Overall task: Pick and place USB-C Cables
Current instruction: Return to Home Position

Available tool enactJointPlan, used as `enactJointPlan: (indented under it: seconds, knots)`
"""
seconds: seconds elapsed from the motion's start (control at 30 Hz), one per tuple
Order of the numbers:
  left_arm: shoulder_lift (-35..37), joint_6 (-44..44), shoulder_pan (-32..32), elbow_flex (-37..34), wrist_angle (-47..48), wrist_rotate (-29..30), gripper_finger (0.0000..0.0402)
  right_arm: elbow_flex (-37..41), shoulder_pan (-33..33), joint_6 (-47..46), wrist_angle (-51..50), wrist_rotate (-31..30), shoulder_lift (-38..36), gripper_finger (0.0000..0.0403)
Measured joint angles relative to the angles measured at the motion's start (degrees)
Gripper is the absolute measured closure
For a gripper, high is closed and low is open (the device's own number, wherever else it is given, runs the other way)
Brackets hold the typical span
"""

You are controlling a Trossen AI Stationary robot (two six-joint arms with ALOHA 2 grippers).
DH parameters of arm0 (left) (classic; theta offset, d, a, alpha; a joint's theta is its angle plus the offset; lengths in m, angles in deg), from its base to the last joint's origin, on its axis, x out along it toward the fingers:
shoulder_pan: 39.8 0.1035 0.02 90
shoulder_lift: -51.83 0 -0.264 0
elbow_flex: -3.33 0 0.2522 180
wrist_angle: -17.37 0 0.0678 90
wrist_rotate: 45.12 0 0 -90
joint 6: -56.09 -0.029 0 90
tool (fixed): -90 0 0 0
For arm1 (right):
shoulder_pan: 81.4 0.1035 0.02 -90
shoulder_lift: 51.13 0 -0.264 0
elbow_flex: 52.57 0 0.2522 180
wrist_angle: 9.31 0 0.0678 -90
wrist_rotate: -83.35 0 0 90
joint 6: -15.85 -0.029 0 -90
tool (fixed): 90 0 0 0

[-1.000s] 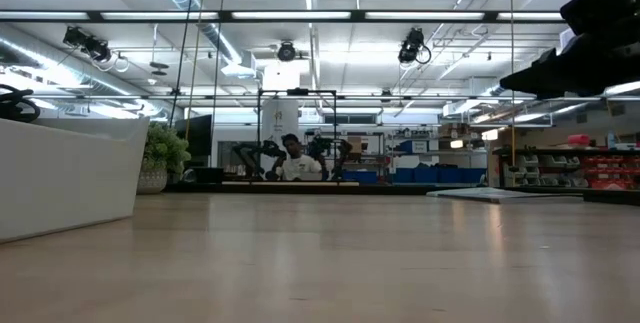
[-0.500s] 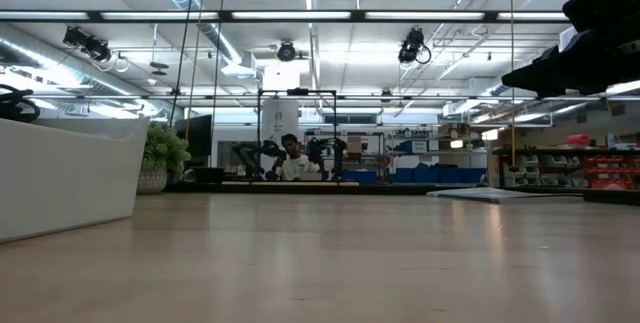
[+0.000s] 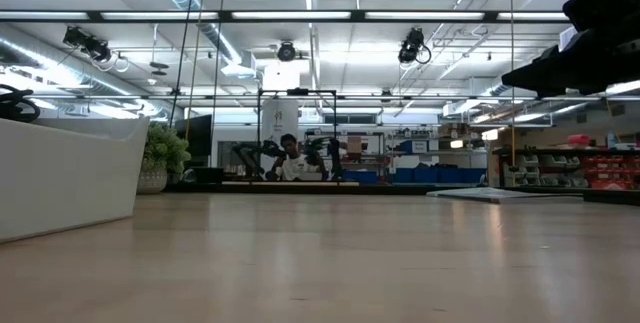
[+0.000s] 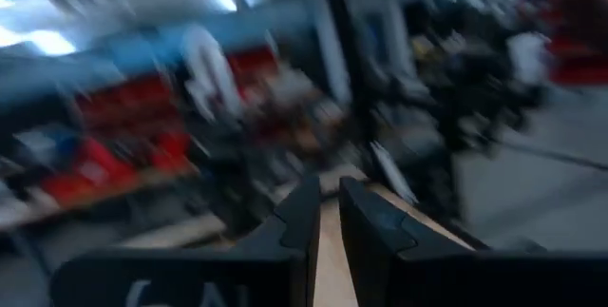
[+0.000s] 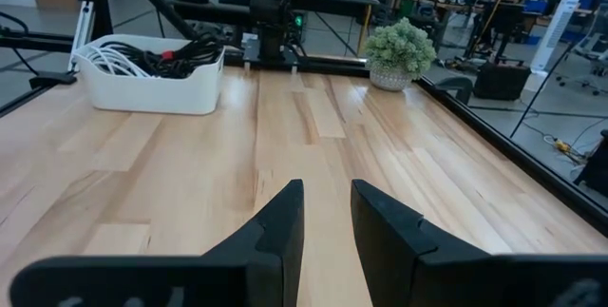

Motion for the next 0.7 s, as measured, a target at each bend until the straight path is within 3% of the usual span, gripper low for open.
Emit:
enactJointPlan:
  seconds: [0.2,0.5,0.7]
  knots:
    - [1.86,-2.11,3.48,-8.63,-15.99,0.74,0.0352,0.00,0.00,-0.01,0.13,0.00,-0.01,0.0306]
    - [1.84,-0.07,10.28,-16.64,-17.72,0.67,0.0352,0.01,0.00,-0.01,0.15,0.00,-0.01,0.0306]
    - [3.58,2.15,15.85,-16.91,-17.56,-8.09,0.0359,0.02,0.00,-0.01,0.15,0.00,-0.01,0.0306]
